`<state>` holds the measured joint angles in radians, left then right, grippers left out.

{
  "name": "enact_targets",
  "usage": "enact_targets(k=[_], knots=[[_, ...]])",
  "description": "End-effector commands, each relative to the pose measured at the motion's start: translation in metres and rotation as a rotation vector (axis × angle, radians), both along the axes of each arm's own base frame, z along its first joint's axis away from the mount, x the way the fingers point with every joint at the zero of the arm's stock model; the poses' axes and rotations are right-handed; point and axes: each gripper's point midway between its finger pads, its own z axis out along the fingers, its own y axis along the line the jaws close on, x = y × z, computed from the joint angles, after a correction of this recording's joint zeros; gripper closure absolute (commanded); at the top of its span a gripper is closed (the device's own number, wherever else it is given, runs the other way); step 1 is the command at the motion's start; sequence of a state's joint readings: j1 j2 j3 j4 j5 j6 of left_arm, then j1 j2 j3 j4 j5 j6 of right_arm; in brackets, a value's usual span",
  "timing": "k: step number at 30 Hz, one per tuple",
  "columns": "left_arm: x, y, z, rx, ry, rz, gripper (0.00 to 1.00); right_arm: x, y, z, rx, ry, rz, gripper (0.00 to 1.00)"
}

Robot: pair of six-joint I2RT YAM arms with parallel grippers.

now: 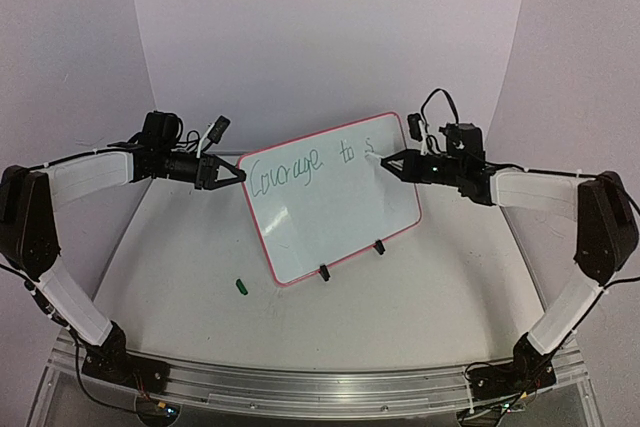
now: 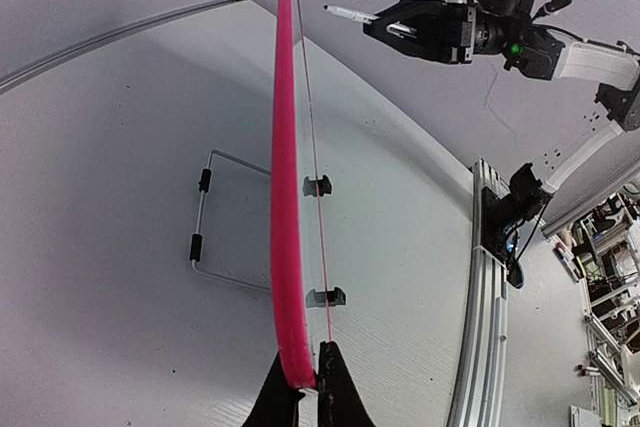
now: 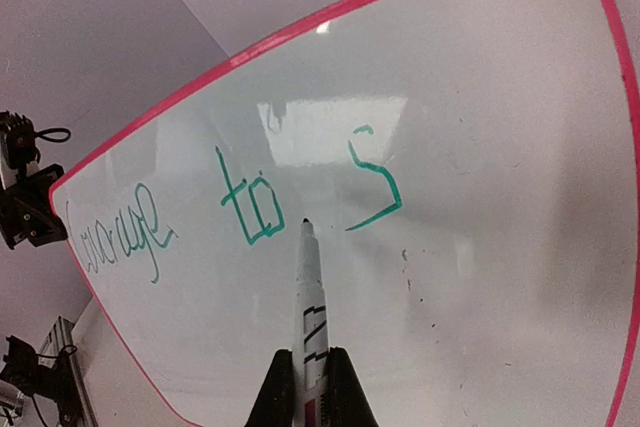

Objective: Write a sentence on the whiteboard
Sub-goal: Write on the whiteboard with the whiteboard.

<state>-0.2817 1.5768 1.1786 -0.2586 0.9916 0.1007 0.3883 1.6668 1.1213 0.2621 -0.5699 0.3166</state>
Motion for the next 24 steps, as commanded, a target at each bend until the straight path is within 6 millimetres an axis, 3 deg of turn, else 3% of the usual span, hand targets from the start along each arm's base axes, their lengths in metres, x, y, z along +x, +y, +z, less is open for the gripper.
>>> enact_targets(k=[1, 12, 24], knots=[[-0.006, -0.006, -0.001, 0.054, -0.076, -0.025, 1.0, -0.002, -0.019, 0.06, 0.041, -0.151, -0.099, 1.0], [-0.005, -0.006, -0.003, 0.058, -0.072, -0.023, 1.0, 0.017, -0.017, 0.035, 0.017, -0.103, -0.115, 1.0], [-0.003, -0.007, -0.008, 0.06, -0.06, -0.025, 1.0, 0.028, -0.014, 0.025, -0.001, -0.097, -0.114, 1.0]])
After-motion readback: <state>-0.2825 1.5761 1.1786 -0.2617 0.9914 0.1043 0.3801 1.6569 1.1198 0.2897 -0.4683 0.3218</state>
